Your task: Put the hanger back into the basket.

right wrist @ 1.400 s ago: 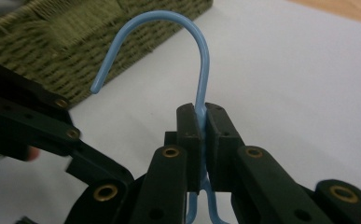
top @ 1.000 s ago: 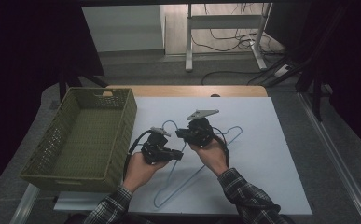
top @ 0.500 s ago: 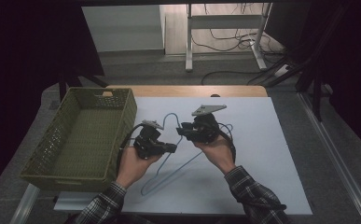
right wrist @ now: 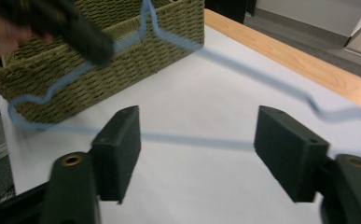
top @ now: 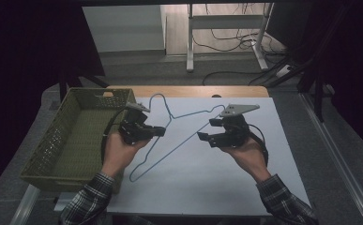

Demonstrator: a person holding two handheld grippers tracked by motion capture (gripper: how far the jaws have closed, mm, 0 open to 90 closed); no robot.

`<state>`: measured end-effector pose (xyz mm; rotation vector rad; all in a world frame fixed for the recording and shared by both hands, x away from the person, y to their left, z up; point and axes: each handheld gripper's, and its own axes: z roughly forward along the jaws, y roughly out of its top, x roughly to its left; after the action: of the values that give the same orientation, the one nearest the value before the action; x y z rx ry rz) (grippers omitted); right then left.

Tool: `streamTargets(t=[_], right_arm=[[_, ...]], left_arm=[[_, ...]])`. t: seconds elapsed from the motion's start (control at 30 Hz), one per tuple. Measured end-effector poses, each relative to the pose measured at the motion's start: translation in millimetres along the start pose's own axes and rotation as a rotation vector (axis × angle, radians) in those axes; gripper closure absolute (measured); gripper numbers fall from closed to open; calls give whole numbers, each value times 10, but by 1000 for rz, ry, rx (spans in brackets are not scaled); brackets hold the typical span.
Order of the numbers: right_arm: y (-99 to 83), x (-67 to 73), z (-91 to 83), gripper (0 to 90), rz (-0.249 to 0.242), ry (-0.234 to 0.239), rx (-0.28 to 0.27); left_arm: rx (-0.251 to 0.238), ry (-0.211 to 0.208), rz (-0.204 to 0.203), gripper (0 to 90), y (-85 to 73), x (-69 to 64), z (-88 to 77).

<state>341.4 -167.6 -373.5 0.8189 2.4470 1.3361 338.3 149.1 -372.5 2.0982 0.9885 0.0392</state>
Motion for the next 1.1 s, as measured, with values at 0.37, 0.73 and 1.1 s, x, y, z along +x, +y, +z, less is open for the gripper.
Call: streamTargets(t=[0.37,0.73,1.1], right_arm=[[-368,-63,-290,149,73,3,-48],[-695,-76,-414,17,120,-32,-43],[-968,-88,-430,0,159,-42,-2]], left_arm=[[-33,92,12,883,111,126,-482],[-27,226,7,883,-7,398,-958],[-31,346,-46,883,-294,777,-1449]])
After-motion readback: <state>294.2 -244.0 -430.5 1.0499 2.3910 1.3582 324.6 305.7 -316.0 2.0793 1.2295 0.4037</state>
